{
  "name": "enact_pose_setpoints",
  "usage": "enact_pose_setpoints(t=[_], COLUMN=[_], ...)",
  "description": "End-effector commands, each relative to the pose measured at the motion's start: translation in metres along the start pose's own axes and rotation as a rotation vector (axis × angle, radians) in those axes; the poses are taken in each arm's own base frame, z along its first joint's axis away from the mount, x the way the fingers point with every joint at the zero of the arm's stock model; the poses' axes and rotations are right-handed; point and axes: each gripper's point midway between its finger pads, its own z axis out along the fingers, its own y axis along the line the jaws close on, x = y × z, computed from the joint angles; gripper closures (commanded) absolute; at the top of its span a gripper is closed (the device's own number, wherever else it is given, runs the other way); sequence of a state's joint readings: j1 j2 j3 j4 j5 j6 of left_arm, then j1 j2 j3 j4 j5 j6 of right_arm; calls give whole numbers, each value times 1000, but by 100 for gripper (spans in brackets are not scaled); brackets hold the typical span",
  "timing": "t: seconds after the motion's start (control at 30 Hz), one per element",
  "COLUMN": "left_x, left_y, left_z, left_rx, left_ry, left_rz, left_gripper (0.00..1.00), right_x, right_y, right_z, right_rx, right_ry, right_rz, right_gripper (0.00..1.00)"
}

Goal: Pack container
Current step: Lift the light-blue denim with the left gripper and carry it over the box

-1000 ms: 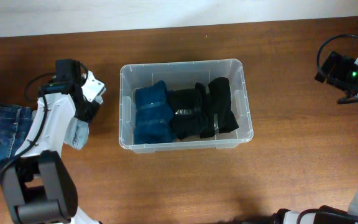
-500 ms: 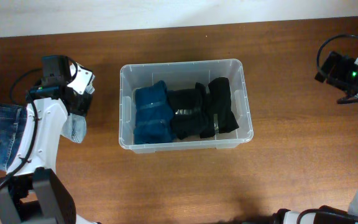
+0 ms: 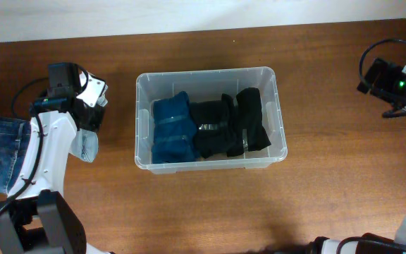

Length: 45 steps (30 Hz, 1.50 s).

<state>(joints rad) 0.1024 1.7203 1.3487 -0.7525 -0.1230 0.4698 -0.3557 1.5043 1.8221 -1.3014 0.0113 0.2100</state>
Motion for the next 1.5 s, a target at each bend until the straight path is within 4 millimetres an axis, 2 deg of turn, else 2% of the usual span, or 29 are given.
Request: enact_pose_setpoints(t=[0.0, 0.23, 0.53, 0.9, 1.03, 1.2, 1.3, 1.4, 1.47], left_x=[-17, -23, -54, -80, -105, -148, -170, -186, -189], left_y=[15, 25, 42, 18, 4, -22, -50, -86, -111], left_z=[-24, -31, -72, -91, -114, -164, -194, -213, -221], left_rx=[-46, -91, -141, -211, -236, -242, -231, -209, -187], left_ry=[-73, -86, -192, -215, -276, -427, -517, -598, -628], left_rz=[-27, -33, -6, 177, 234, 282, 378, 453, 503], left_gripper=[99, 99, 100, 100, 100, 100, 100, 100, 100], right_x=[-1, -1, -1, -1, -1, -1, -1, -1, -1], right_y=[-3, -3, -3, -3, -3, -3, -3, -3, -3], right_z=[0, 0, 0, 0, 0, 0, 0, 0, 0], right_rx=[10, 10, 10, 10, 11, 10, 10, 10, 11], right_ry=[-5, -5, -5, -5, -4, -5, -5, -5, -4], right_rz=[8, 8, 8, 8, 8, 8, 8, 8, 8], right_gripper=[1, 2, 1, 1, 1, 1, 1, 1, 1])
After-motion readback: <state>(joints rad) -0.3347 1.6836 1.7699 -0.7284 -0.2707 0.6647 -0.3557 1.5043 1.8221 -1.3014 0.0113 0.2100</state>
